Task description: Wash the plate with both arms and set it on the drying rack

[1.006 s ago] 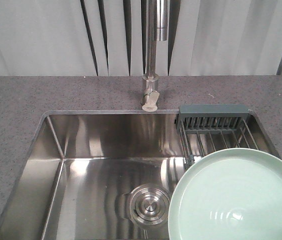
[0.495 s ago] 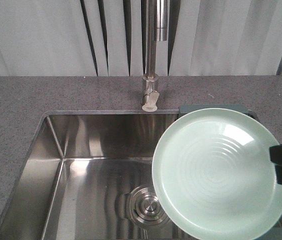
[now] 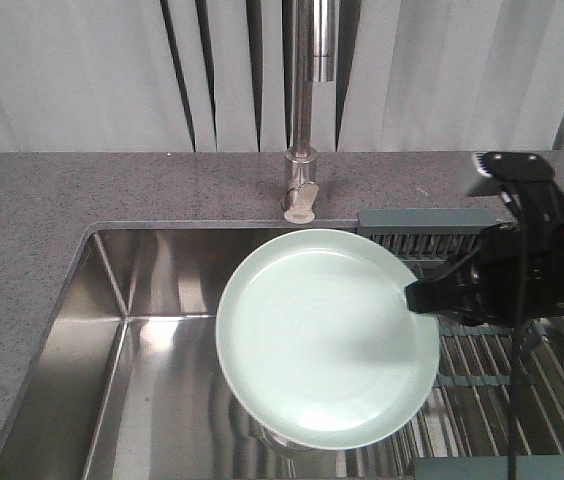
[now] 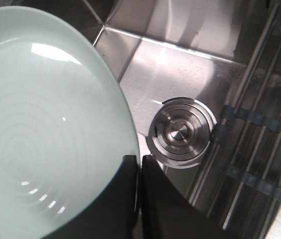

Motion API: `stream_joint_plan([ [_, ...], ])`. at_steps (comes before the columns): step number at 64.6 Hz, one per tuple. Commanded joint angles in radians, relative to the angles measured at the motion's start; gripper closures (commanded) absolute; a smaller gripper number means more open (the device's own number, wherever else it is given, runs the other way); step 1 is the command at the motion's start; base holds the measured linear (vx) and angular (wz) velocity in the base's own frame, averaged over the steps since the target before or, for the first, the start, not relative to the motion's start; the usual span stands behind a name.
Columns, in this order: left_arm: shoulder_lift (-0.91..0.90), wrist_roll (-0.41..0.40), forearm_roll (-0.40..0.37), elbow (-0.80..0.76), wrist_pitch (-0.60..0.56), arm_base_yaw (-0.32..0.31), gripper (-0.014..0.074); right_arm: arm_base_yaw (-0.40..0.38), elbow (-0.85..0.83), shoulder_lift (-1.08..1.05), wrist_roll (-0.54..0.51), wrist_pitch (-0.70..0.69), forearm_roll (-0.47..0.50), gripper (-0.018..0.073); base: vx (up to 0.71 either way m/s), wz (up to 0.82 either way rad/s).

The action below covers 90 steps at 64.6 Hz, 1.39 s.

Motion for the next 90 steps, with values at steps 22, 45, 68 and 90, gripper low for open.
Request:
stream_joint_plan([
  [22,0.009,-0.001,-0.022,-0.027,-0.04,0.0,0.0603,0.167,-0.205,0.248,0.107,-0.315,0.049,0.0561,0.0,0.0],
  [45,0.009,-0.001,0.002,-0.027,-0.038,0.0,0.0603,-0.028,-0.27,0.201,0.168,-0.024,-0.159,0.0561,0.0,0.0],
  [68,0.009,-0.001,0.002,-0.027,-0.038,0.0,0.0603,0.233,-0.27,0.146,0.348,-0.015,-0.194,0.0561,0.0,0.0],
  [90,0.009,-0.001,0.002,-0.027,-0.036,0.0,0.0603,0.133,-0.273,0.258,0.379,-0.282,-0.218,0.0561,0.0,0.0],
])
